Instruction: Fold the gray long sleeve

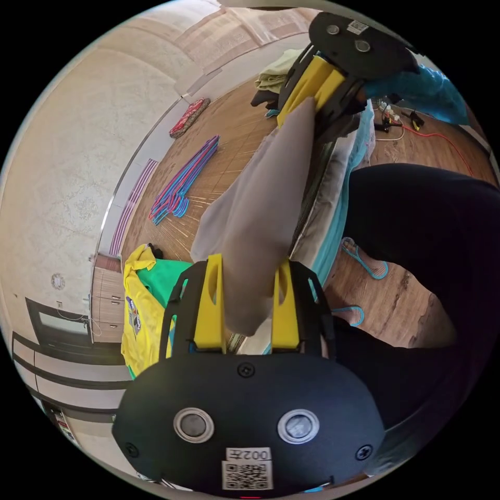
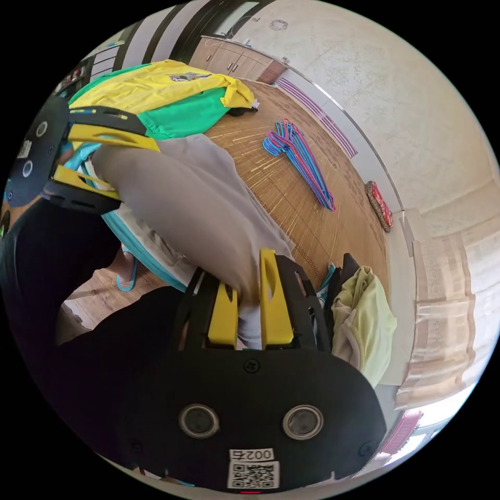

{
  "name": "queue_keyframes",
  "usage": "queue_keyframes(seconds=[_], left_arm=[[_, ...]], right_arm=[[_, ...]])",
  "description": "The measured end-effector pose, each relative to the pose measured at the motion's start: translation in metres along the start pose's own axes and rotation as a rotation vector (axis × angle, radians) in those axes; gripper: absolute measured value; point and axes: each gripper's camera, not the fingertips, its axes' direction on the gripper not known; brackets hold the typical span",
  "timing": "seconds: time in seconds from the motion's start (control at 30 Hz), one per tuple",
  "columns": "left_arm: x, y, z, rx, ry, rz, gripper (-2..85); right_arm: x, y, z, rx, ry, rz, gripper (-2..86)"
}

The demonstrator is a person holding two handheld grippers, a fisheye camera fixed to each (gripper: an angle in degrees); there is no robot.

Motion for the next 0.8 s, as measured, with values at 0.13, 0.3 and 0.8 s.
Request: queue_keyframes(seconds=[0.13, 0.3, 0.8], left_arm=[[0.003, -0.009, -0.012, -0.023, -0.009, 0.056, 8.5], [0.009, -0.028, -0.029, -0.051, 0.009, 0.094, 8.6], [-0.002, -0.078, -0.098, -0.122, 0.054, 0.115, 8.8]], right_arm=[[-0.006, 0.016, 0.014, -0.019, 0.072, -0.018, 7.9], [-0.002, 0.037, 0.028, -0.009, 0.105, -0.039, 7.4], [0.051, 0.081, 0.018, 0.042, 0.135, -0.11, 5.5]])
